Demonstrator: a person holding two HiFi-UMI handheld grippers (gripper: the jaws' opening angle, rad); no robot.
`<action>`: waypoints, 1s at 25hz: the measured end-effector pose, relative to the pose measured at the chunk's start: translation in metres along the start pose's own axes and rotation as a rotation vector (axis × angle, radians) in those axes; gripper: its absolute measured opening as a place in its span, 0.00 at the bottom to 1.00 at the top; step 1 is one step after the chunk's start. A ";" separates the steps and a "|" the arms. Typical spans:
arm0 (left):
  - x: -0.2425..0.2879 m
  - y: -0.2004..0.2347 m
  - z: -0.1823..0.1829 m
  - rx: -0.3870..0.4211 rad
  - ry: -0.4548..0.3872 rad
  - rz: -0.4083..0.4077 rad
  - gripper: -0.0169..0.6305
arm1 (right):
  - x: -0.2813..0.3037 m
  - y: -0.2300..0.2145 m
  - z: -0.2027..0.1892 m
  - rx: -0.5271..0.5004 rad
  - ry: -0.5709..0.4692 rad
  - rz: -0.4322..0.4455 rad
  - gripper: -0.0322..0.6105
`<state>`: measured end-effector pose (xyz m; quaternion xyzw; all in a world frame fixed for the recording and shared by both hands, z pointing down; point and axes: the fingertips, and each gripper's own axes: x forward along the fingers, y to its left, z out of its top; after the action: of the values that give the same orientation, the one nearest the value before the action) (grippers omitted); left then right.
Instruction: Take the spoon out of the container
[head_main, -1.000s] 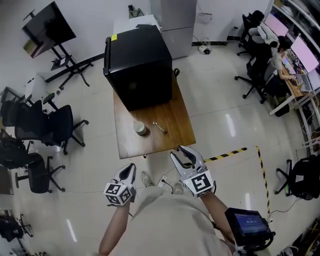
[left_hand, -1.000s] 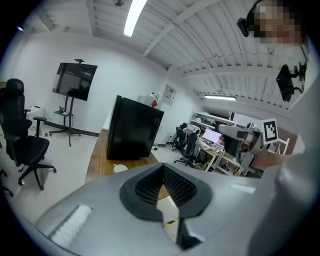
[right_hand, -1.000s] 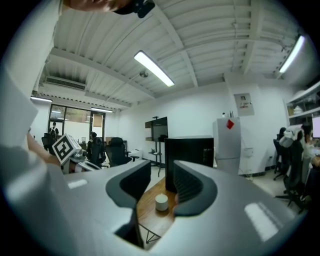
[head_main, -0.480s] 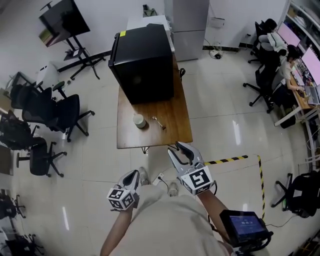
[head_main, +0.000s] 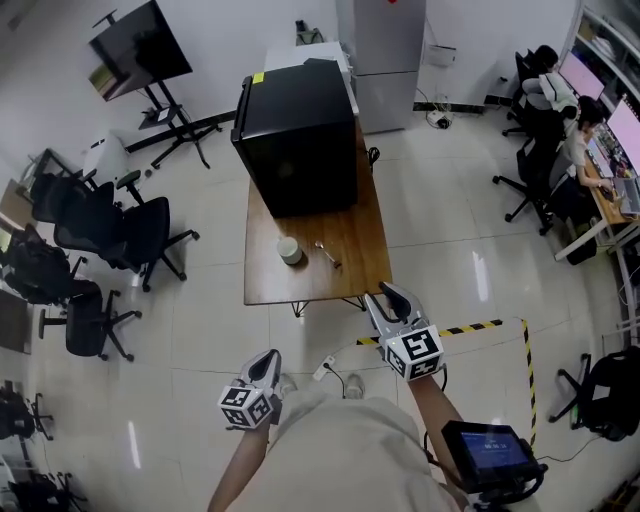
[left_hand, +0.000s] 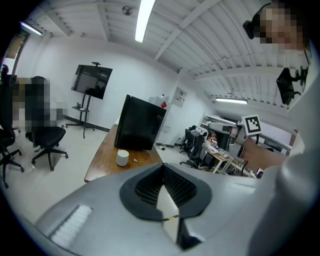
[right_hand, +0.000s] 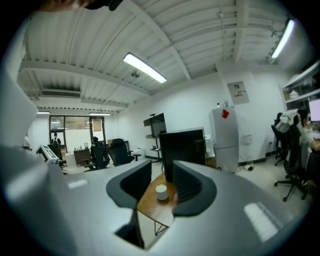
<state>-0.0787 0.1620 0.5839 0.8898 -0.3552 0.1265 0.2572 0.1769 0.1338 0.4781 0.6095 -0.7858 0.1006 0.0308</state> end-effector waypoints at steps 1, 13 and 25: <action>0.001 0.003 0.002 0.000 -0.004 -0.006 0.01 | 0.003 0.006 0.002 -0.008 0.002 0.017 0.25; -0.007 0.070 0.030 0.019 0.020 -0.081 0.01 | 0.046 0.095 -0.028 -0.042 0.145 0.114 0.24; -0.009 0.120 0.044 0.047 0.064 -0.139 0.01 | 0.053 0.056 -0.043 0.051 0.143 -0.161 0.22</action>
<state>-0.1665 0.0690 0.5876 0.9135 -0.2813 0.1451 0.2555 0.1058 0.1047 0.5221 0.6625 -0.7273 0.1612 0.0791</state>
